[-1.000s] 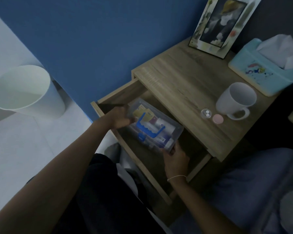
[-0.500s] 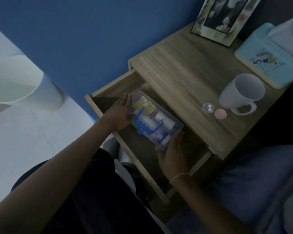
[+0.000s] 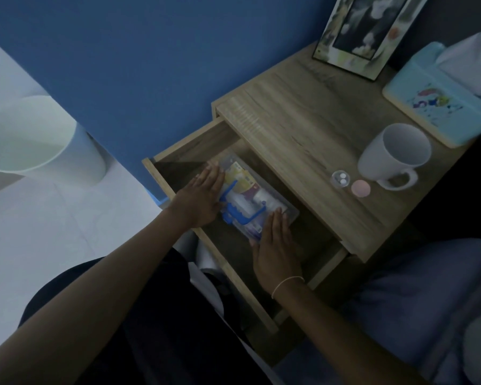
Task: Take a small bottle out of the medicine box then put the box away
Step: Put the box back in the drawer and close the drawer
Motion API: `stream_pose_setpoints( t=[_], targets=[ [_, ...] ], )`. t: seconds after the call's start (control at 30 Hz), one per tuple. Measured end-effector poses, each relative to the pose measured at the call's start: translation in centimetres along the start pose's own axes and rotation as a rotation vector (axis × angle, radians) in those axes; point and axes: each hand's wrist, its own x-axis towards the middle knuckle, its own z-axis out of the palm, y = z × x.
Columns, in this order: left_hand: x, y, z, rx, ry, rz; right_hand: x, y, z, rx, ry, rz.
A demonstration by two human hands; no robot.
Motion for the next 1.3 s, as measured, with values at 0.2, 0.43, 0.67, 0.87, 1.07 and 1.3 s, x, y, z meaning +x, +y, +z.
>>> stream_pose_setpoints(
  t=[0.2, 0.43, 0.67, 0.87, 1.07, 1.3],
  targets=[
    [-1.3, 1.6, -1.0, 0.032, 0.177, -0.061, 1.4, 0.6, -4.0, -0.028, 0.149, -0.196],
    [-3.8, 4.9, -2.1, 0.023, 0.400, -0.273, 7.8, 3.0, -8.4, -0.103, 0.197, -0.311],
    [-4.4, 3.9, -0.5, 0.003, 0.415, -0.443, 9.5, 4.6, -7.1, -0.251, 0.140, -0.340],
    [-3.9, 2.8, 0.1, -0.069, 0.358, -0.471, 9.3, 4.5, -7.4, -0.248, 0.123, -0.326],
    [-4.9, 3.8, 0.5, -0.235, 0.367, -0.548, 9.5, 4.4, -7.7, -0.220, 0.082, -0.306],
    [-4.9, 4.7, 1.5, -0.552, 0.509, -0.651, 9.9, 5.5, -7.3, -0.063, 0.067, -0.359]
  ],
)
